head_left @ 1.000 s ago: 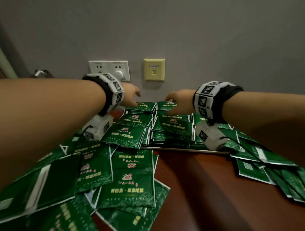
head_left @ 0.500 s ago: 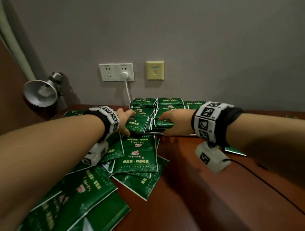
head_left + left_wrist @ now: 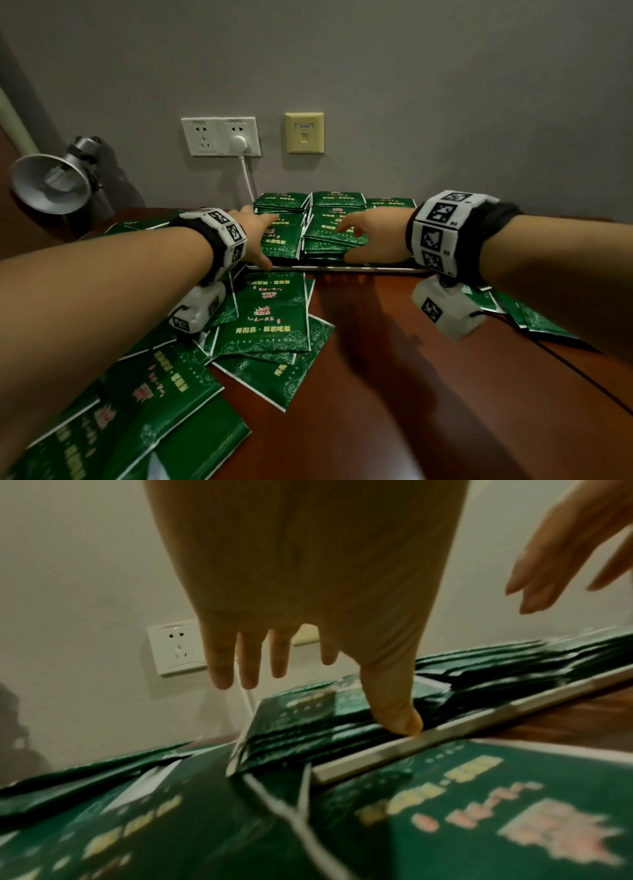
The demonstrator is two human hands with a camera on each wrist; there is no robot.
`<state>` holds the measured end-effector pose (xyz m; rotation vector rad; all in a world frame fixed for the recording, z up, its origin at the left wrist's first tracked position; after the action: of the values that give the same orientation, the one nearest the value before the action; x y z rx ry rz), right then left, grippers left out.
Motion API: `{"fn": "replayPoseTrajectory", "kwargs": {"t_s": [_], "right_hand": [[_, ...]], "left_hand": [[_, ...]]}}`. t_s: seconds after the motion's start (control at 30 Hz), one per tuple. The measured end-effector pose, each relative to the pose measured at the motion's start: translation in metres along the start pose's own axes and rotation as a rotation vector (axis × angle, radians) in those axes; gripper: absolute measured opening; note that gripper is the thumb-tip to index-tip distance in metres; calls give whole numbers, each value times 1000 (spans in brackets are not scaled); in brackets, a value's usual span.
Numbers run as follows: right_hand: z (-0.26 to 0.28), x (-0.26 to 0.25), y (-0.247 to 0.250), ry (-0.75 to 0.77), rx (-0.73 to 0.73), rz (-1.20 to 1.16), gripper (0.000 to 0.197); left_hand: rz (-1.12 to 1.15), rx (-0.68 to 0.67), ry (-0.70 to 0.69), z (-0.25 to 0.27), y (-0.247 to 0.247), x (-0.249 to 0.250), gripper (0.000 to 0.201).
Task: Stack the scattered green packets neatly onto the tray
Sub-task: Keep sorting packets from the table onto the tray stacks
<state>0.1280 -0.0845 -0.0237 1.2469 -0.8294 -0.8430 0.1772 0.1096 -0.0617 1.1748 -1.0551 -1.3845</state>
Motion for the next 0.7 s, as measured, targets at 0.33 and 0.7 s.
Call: {"fn": "replayPoseTrajectory", "kwargs": {"t_s": [0.33,0.7], "right_hand": [[124,124,-55,-337,-129,64,65],[218,230,-129,-518,-175,36,71]], "left_hand": [[-6,153,-320,67,36,174,67],[116,-53,-584,99,-28,384,75]]}}
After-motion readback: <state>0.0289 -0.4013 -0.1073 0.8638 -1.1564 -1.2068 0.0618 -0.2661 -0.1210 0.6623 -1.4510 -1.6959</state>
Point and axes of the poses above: each hand's wrist, its own z-axis away from the middle knuckle, its own y-axis out of the back of the hand, x = y × z, the point moved 9 cm from there along -z, towards the middle knuckle, and after that the axes turned 4 degrees about z, right-handed, at the moved point
